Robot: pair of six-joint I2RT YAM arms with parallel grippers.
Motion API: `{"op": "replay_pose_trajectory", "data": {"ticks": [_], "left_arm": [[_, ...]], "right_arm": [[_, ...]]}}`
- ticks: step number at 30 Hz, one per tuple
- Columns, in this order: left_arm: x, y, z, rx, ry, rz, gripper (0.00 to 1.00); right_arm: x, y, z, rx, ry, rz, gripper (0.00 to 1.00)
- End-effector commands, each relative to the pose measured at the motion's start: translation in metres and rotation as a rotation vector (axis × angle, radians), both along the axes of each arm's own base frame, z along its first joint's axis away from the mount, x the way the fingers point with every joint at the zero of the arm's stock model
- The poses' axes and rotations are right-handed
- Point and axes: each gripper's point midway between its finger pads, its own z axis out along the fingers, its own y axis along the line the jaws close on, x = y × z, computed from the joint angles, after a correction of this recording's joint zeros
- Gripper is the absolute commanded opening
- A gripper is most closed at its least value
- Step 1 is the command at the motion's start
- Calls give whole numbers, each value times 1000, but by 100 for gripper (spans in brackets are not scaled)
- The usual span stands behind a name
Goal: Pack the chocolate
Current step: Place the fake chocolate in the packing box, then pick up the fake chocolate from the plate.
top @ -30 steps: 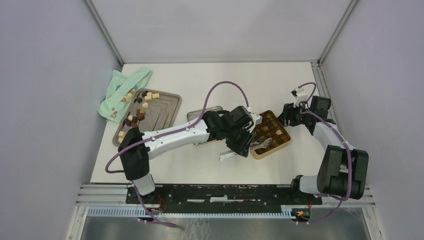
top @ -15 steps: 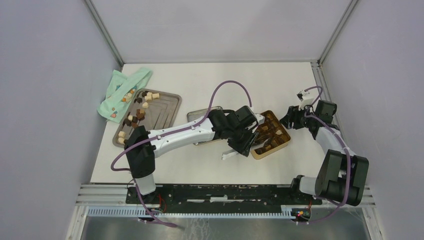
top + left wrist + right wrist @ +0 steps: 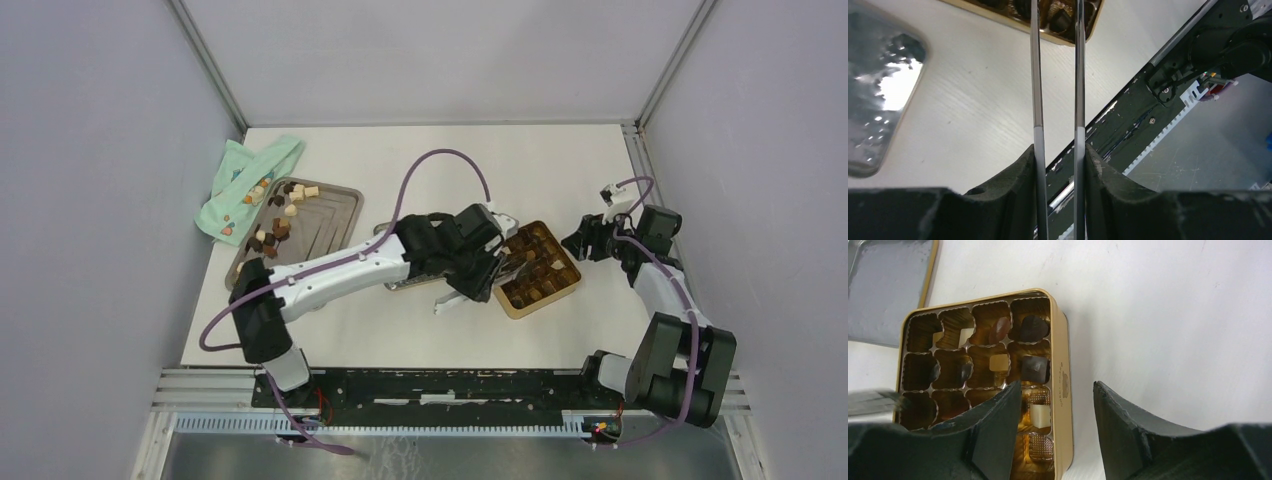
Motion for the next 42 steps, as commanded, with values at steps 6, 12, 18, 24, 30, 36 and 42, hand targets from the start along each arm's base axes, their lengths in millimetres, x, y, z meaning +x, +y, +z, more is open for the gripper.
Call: {"op": "replay_pose_trajectory", "data": {"ticks": [6, 12, 18, 24, 30, 36, 42], "left_arm": [[50, 121, 82, -88, -67, 402, 40], [72, 234, 64, 86, -70, 715, 40], [76, 307, 33, 249, -40, 907, 40], [96, 353, 19, 287, -36, 1051, 40], [94, 364, 9, 274, 24, 1102, 39], [47, 332, -1, 138, 217, 1107, 38], [8, 333, 3, 192, 274, 1155, 39]], "right_arm": [[-6, -3, 7, -7, -107, 46, 61], [-9, -9, 2, 20, -98, 46, 61], [-10, -6, 0, 45, -89, 65, 61], [-12, -5, 0, 44, -93, 75, 61], [-13, -5, -1, 43, -91, 79, 61], [-12, -7, -2, 41, -86, 81, 61], [-13, -5, -5, 55, -72, 87, 61]]}}
